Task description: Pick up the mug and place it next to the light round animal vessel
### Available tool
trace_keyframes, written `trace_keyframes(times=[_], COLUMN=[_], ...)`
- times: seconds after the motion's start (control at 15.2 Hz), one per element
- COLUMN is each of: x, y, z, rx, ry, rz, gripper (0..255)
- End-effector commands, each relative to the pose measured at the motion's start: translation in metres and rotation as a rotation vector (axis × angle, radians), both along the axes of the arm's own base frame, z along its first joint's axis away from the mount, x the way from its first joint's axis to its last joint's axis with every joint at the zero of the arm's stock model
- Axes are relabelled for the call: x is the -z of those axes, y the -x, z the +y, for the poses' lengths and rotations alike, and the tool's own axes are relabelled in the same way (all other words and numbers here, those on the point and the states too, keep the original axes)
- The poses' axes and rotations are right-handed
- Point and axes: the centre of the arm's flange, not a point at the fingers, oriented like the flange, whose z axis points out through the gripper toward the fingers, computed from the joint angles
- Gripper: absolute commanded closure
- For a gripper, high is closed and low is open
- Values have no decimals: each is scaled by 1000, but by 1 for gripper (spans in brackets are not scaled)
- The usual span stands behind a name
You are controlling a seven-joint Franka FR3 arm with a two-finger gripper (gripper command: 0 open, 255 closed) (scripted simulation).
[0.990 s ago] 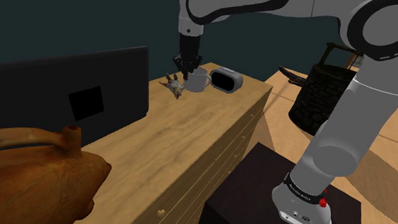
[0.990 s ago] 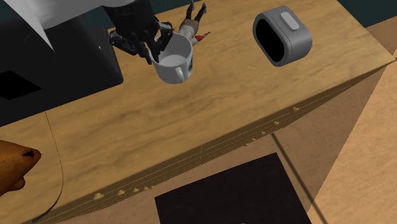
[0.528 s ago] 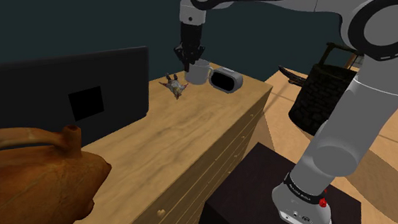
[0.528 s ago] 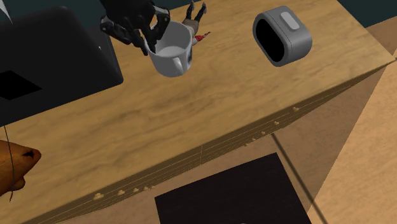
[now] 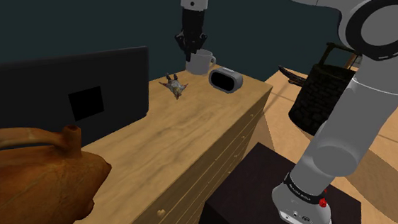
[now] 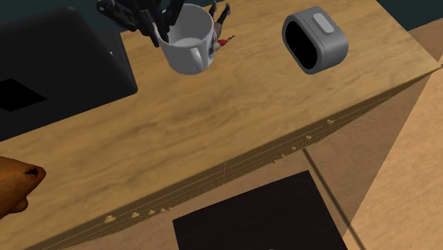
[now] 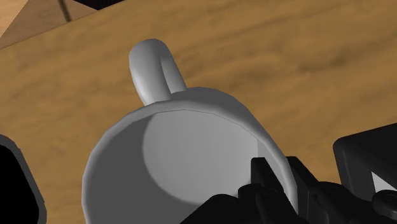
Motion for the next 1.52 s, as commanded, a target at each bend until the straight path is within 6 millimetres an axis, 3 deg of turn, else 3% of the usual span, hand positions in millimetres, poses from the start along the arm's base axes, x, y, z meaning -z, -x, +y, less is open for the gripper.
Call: trace_keyframes(times=[0.0, 1.45], x=[-11, -127], y=[0, 0], z=[1, 1], rx=[0, 0], ry=[0, 0], rz=[0, 0], gripper=[255, 255])
